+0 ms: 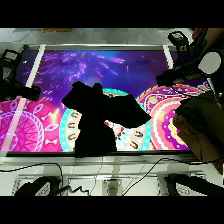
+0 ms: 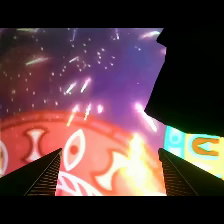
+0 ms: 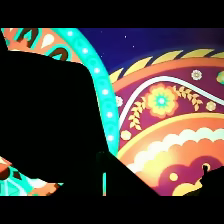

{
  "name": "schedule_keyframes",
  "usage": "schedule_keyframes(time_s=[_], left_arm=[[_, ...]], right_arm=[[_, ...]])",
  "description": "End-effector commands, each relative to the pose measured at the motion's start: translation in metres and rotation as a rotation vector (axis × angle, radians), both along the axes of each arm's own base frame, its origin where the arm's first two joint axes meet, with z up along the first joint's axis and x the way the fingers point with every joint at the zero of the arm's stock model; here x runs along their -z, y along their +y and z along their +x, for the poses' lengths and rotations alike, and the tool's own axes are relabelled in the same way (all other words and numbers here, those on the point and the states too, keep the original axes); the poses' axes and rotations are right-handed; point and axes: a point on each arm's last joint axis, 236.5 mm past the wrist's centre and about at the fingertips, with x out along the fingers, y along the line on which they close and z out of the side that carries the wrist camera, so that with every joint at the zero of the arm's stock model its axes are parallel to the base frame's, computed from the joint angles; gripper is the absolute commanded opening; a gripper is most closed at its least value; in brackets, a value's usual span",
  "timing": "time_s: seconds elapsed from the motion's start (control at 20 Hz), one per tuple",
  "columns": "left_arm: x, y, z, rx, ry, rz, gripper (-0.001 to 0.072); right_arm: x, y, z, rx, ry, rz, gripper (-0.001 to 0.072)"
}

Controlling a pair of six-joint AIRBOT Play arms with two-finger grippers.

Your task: Fold the clothes and pants, and hang the long-sleeved shirts on hangers.

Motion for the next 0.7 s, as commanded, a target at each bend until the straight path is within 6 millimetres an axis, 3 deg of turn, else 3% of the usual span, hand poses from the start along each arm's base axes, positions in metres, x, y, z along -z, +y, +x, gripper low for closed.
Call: schedule_keyframes(time_s=[0.0,0.65], left_arm=[[-0.0004,0.0002,0.0001,0.000,-0.001,0.000,0.0687],[-0.0004,0.0001,0.0001,0.000,-0.001,0.000,0.0686]], right_arm=[[-0.0002,0.0006,-0.0001,-0.001,0.000,0.000,0.0020],[-0.0012,0.0010,0.0013,-0.001,-0.008,0.003,0.0020]])
